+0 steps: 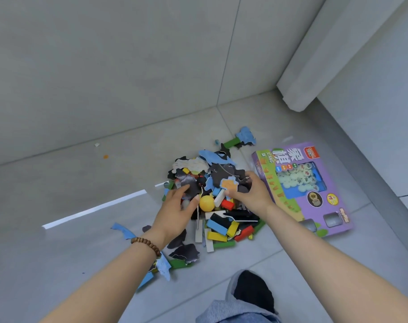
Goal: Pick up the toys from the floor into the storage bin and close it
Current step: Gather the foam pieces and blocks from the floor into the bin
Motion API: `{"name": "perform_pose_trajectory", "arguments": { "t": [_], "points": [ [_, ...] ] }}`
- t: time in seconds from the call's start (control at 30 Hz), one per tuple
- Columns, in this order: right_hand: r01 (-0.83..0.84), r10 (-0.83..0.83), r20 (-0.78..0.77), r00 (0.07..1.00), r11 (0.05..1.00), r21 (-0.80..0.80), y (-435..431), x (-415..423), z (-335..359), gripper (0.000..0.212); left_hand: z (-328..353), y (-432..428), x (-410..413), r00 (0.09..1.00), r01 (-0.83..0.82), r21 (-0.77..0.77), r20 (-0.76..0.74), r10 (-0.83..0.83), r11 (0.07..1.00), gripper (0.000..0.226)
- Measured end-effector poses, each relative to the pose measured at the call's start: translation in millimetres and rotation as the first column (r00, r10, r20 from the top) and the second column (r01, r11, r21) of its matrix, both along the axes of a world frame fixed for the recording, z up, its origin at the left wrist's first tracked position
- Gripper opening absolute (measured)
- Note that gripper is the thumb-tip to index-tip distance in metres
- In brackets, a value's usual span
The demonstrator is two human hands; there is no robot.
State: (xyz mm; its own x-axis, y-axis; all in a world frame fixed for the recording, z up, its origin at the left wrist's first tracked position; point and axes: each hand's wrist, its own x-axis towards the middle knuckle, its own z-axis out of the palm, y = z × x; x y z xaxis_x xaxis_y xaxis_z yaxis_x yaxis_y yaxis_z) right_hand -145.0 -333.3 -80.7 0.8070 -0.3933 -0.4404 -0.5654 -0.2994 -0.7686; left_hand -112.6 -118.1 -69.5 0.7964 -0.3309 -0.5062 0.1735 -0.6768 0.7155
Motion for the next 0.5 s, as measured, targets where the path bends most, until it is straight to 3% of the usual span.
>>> {"name": "perform_pose_trajectory", "arguments": {
  "t": [0.07,0.17,0.27,0.33,0.4,0.5],
  "points": [
    [0.056,-0.058,0.023,0.998,0.996,0.064,-0.3,0.2,-0.4,0.037,-0.6,-1.4,2.4,1.000,-0.025,-0.011,-0.008,0.025,1.000,0.056],
    [0.137,-0.139,0.026,0.990,0.987,0.081,-4.3,-0.8,-1.0,0.030,-1.5,-2.8,5.2,0.996,-0.085,-0.051,-0.030,0.084,0.995,0.052],
    [0.208,-0.217,0.023,0.976,0.957,0.203,-6.3,-1.1,8.5,0.044,5.7,-12.9,4.6,0.989,-0.142,-0.122,0.024,0.146,0.982,0.044],
    [0.253,-0.271,0.010,0.963,0.914,0.317,-4.6,1.4,22.1,0.035,18.4,-26.4,4.2,0.981,-0.183,-0.213,0.015,0.191,0.960,0.042],
    [0.204,-0.219,-0.012,0.976,0.886,0.416,1.8,2.3,38.1,0.015,31.7,-41.6,5.4,0.953,-0.291,-0.339,-0.185,0.239,0.895,0.046],
    [0.041,-0.052,0.009,0.999,0.865,0.499,13.5,-3.6,49.6,0.018,40.2,-54.2,6.1,0.797,-0.521,-0.429,-0.555,0.240,0.738,0.045]
  ]
}}
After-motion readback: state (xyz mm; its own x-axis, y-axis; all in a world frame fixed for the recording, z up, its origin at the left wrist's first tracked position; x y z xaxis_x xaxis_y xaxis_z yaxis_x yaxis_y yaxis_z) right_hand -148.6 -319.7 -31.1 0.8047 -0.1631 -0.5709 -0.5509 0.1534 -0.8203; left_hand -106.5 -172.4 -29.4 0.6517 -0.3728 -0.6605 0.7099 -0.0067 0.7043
